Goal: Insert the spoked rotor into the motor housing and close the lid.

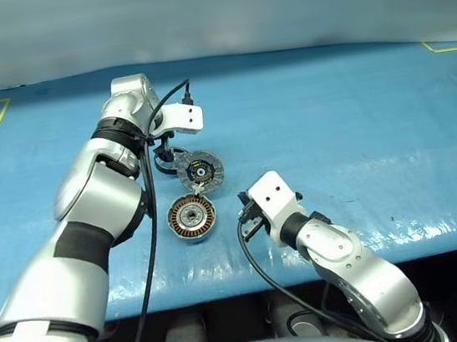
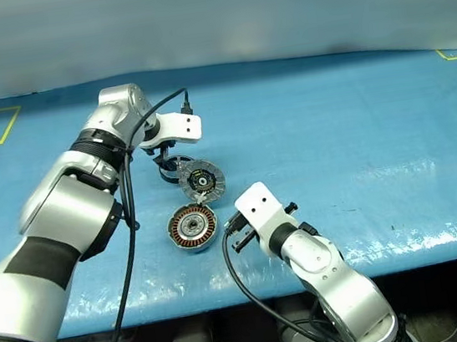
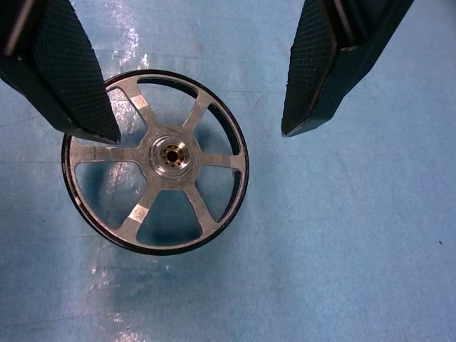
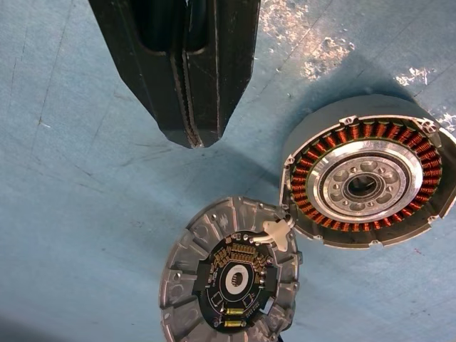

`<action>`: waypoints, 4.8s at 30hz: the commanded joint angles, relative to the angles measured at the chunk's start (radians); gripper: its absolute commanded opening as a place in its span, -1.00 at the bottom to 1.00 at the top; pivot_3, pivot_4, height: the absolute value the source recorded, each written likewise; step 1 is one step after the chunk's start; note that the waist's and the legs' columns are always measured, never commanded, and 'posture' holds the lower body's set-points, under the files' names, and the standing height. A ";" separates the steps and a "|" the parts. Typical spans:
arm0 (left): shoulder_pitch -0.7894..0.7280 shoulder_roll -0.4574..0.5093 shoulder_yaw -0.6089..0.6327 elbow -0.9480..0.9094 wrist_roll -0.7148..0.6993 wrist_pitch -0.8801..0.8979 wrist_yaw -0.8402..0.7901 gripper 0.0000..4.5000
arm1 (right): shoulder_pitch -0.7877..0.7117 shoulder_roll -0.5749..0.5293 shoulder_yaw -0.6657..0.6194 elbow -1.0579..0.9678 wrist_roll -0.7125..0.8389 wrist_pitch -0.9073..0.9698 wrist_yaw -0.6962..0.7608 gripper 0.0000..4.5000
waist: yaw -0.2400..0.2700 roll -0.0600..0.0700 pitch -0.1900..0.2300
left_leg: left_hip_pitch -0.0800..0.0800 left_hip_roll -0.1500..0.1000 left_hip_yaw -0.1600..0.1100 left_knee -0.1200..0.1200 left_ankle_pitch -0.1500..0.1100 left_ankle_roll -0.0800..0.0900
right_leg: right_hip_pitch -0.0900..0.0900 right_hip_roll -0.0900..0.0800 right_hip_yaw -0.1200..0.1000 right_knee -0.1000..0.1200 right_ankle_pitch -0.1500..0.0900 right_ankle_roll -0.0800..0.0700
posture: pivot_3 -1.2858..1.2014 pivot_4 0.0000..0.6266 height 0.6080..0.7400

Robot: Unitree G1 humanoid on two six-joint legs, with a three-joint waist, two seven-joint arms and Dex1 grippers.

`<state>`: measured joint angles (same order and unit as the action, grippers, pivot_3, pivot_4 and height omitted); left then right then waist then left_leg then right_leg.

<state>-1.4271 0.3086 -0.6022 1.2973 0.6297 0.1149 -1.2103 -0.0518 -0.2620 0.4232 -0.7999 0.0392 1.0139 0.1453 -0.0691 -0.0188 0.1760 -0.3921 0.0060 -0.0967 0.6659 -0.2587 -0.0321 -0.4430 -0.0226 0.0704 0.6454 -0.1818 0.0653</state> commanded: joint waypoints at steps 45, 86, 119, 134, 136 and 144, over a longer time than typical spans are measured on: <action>0.024 -0.039 -0.058 0.024 0.065 -0.143 0.028 0.21 | 0.109 0.050 -0.017 -0.083 -0.013 -0.026 -0.067 -1.00 | 0.001 0.000 0.000 | 0.000 0.000 0.000 0.001 0.000 0.000 | 0.001 0.000 0.000 0.001 0.000 0.000 | 0.03 -0.52 1.00; 0.053 -0.068 -0.061 0.039 0.063 -0.092 0.052 0.21 | 0.126 0.064 -0.028 -0.072 -0.039 -0.032 -0.092 -1.00 | 0.003 0.000 0.000 | 0.000 -0.001 0.000 0.002 0.000 0.000 | 0.002 0.000 0.000 0.001 0.001 0.001 | 0.03 -0.52 1.00; -0.074 0.137 0.042 -0.001 0.004 -0.159 0.115 -0.23 | -0.016 0.099 -0.029 0.073 -0.028 -0.121 -0.045 -1.00 | -0.003 0.000 0.000 | 0.001 0.000 0.000 0.002 0.000 0.000 | 0.002 0.000 0.000 0.000 0.001 0.001 | 0.03 -0.52 1.00; 0.157 0.359 0.274 -0.575 -0.227 -0.032 -0.039 -0.23 | -0.118 0.136 0.015 0.251 -0.020 -0.256 0.045 -1.00 | -0.008 0.000 0.000 | -0.001 0.000 -0.001 0.001 0.000 0.000 | 0.000 -0.001 -0.001 0.001 0.004 -0.004 | 0.03 -0.52 1.00; 0.224 0.388 0.295 -0.722 -0.254 0.026 -0.067 -0.23 | -0.123 0.142 0.019 0.265 -0.022 -0.270 0.051 -1.00 | -0.011 0.000 0.000 | -0.001 0.000 -0.001 0.001 0.000 0.000 | -0.001 -0.001 0.000 0.001 0.004 -0.004 | 0.03 -0.52 1.00; 0.478 0.472 0.349 -1.198 -0.380 0.212 -0.156 -0.23 | -0.069 0.128 -0.005 0.260 0.037 -0.349 0.129 -1.00 | -0.011 0.000 -0.001 | 0.000 0.000 -0.001 0.001 0.000 0.000 | 0.000 -0.001 -0.001 0.002 0.004 -0.005 | 0.03 -0.52 1.00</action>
<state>-0.9463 0.7568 -0.2931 0.1772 0.2761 0.3058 -1.3574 -0.1309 -0.1337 0.4357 -0.4975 0.0505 0.7011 0.2521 -0.0804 -0.0188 0.1754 -0.3921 0.0060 -0.0982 0.6675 -0.2583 -0.0326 -0.4432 -0.0233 0.0696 0.6473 -0.1782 0.0607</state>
